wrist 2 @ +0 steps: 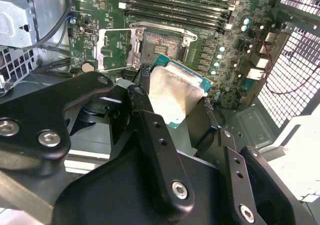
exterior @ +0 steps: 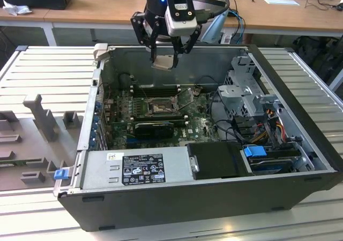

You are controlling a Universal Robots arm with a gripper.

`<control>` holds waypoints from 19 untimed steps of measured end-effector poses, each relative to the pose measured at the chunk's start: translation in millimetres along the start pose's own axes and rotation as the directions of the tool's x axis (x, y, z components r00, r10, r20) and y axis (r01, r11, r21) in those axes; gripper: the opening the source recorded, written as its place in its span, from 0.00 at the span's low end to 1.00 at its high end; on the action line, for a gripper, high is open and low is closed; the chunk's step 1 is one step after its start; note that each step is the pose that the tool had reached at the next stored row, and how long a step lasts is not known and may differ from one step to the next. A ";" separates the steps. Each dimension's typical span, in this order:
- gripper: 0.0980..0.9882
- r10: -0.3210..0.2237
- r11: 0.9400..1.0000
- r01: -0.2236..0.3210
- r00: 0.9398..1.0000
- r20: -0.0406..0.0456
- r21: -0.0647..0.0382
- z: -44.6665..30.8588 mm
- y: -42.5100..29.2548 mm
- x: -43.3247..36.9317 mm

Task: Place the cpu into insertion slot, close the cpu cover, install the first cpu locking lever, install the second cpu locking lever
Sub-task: 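Place the cpu into insertion slot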

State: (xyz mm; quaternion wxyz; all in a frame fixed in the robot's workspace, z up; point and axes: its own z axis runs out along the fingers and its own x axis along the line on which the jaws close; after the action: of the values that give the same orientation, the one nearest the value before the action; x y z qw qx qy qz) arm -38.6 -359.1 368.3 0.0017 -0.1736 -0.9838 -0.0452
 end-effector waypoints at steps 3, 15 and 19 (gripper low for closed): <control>0.49 0.004 1.000 -0.004 1.000 0.000 0.000 0.6 0.0 0.0; 0.49 0.019 1.000 -0.019 1.000 0.002 0.000 3.0 -0.3 0.0; 0.49 0.025 1.000 -0.025 1.000 0.002 0.000 3.4 -0.3 -0.1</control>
State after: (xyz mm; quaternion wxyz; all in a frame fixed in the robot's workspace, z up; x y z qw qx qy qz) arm -38.6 -359.1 364.8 0.0011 -0.1859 -0.9815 -0.0451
